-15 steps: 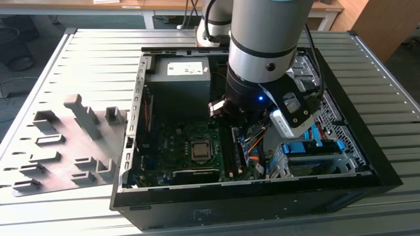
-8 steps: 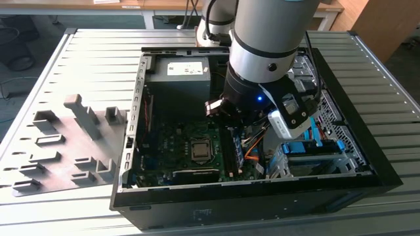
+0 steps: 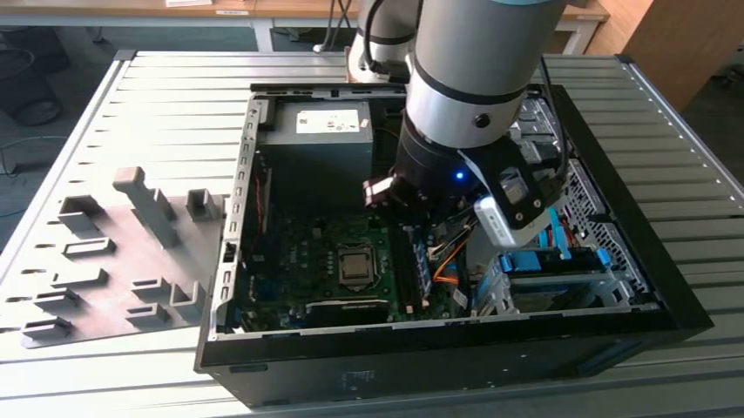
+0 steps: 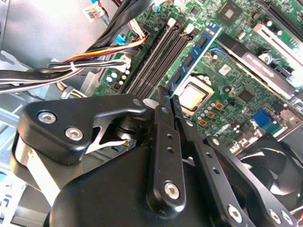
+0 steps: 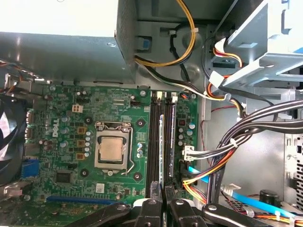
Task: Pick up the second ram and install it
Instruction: 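Insert the second ram into the second slot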
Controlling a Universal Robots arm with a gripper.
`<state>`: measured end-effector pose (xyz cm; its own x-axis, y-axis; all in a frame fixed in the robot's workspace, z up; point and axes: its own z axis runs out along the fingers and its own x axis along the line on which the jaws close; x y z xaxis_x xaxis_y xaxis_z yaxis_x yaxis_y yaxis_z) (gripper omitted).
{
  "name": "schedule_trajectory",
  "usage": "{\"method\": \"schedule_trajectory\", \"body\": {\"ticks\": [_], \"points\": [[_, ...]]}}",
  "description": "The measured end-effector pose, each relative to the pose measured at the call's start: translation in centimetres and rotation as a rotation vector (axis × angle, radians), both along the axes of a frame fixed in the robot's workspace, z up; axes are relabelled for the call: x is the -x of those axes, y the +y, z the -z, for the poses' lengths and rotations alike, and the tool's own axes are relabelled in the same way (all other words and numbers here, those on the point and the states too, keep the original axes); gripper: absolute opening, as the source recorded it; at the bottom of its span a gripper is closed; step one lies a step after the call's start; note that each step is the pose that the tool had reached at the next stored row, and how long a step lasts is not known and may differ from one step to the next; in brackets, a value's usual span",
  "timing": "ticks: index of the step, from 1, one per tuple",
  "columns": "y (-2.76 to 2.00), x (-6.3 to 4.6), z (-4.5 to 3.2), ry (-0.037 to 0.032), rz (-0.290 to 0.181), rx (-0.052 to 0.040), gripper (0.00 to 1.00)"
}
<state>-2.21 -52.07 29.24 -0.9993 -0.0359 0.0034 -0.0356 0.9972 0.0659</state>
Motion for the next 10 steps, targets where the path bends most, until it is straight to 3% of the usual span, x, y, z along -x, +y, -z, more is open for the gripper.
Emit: {"method": "schedule_trajectory", "body": {"ticks": [10], "points": [[0.03, -0.15, 0.42, 0.0, 0.0, 0.0005, 0.14]]}}
